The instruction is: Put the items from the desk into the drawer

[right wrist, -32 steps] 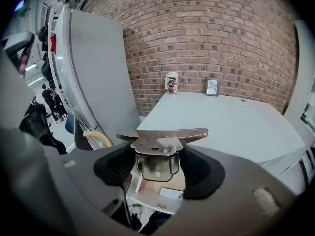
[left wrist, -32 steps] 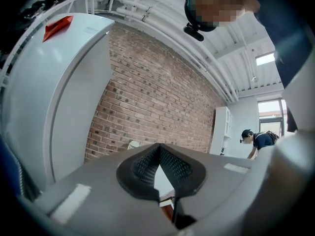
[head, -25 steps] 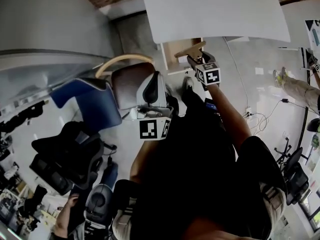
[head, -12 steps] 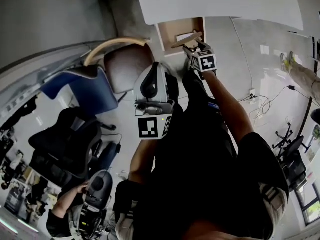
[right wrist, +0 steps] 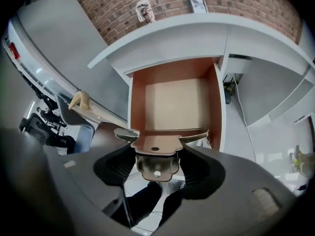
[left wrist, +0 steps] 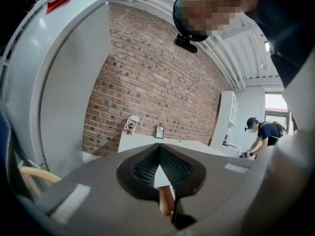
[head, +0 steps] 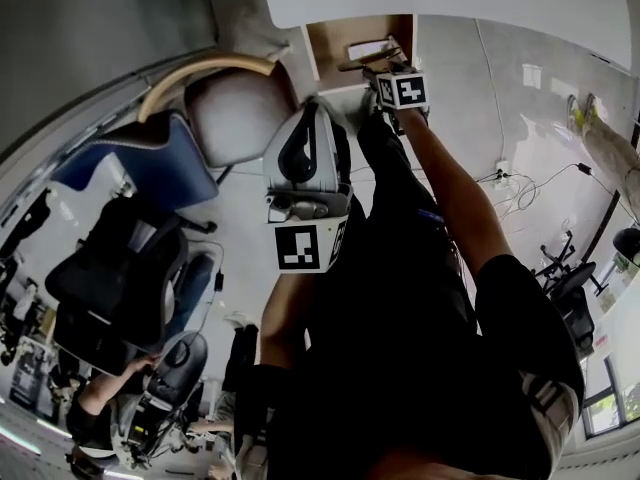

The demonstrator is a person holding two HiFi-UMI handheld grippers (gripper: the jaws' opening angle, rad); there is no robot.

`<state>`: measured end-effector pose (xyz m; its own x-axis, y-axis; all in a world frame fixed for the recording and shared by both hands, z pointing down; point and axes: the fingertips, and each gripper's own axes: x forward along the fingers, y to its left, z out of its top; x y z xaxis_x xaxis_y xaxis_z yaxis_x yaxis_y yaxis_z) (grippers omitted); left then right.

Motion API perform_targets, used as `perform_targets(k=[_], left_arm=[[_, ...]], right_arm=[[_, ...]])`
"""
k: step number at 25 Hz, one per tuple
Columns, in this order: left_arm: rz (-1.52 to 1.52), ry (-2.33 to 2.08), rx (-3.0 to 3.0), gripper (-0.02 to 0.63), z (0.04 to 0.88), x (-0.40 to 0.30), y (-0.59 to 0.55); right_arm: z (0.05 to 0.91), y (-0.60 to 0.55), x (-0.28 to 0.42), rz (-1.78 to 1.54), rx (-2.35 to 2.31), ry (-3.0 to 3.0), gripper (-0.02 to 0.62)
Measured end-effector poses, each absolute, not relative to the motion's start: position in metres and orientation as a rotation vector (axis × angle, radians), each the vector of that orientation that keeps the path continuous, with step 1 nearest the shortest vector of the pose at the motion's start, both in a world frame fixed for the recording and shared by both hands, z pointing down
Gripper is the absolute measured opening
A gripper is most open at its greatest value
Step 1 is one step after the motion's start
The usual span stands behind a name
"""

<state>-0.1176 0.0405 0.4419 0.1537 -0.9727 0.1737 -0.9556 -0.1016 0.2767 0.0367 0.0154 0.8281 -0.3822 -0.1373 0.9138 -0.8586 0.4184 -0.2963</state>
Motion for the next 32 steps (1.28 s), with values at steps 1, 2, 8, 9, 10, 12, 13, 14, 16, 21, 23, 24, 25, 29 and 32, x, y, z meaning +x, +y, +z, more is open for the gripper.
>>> perform_targets(k=[1, 2, 8, 9, 10, 12, 13, 14, 16, 21, 23, 24, 25, 29, 32], left_arm=[[-0.071, -1.855, 2.108, 0.012, 0.445, -0.116, 0.037], [-0.069, -1.857, 2.102, 0.012, 0.449, -0.115, 0.033], [-0.046, -1.857, 2.069, 0.012, 0.473, -0.111, 0.021], [-0.042, -1.855, 2.068, 0.012, 0.477, -0.111, 0.02], [-0.035, -1.851, 2.067, 0.012, 0.481, -0.111, 0.018], [-0.024, -1.842, 2.066, 0.012, 0.488, -0.11, 0.012], [-0.021, -1.838, 2.065, 0.012, 0.49, -0.109, 0.01], [-0.02, -1.832, 2.065, 0.012, 0.491, -0.108, 0.009], [-0.019, -1.821, 2.058, 0.012, 0.49, -0.106, 0.009], [0.0, -1.81, 2.051, 0.012, 0.495, -0.109, 0.01], [0.001, -1.812, 2.044, 0.012, 0.492, -0.113, 0.011], [0.001, -1.814, 2.042, 0.012, 0.491, -0.114, 0.011], [0.001, -1.816, 2.039, 0.012, 0.492, -0.114, 0.012], [0.004, -1.811, 2.024, 0.012, 0.504, -0.111, 0.009], [0.012, -1.807, 2.01, 0.012, 0.517, -0.117, 0.006]], right_arm=[[0.834, 0.014, 0.039, 1.044, 0.858, -1.779, 0.283], [0.84, 0.012, 0.041, 1.058, 0.856, -1.764, 0.282], [0.878, 0.016, 0.046, 1.134, 0.81, -1.649, 0.282], [0.884, 0.017, 0.047, 1.137, 0.806, -1.631, 0.282], [0.89, 0.016, 0.048, 1.14, 0.803, -1.613, 0.284], [0.9, 0.011, 0.05, 1.145, 0.804, -1.584, 0.284], [0.903, 0.008, 0.052, 1.148, 0.807, -1.573, 0.284], [0.904, 0.006, 0.054, 1.15, 0.81, -1.563, 0.284], [0.904, 0.002, 0.055, 1.15, 0.805, -1.539, 0.284], [0.912, -0.007, 0.049, 1.132, 0.777, -1.481, 0.284], [0.91, -0.01, 0.043, 1.119, 0.758, -1.471, 0.284], [0.909, -0.012, 0.04, 1.111, 0.75, -1.47, 0.284], [0.91, -0.013, 0.039, 1.103, 0.744, -1.469, 0.284], [0.926, -0.013, 0.044, 1.088, 0.737, -1.454, 0.284], [0.943, -0.014, 0.047, 1.085, 0.746, -1.435, 0.284]])
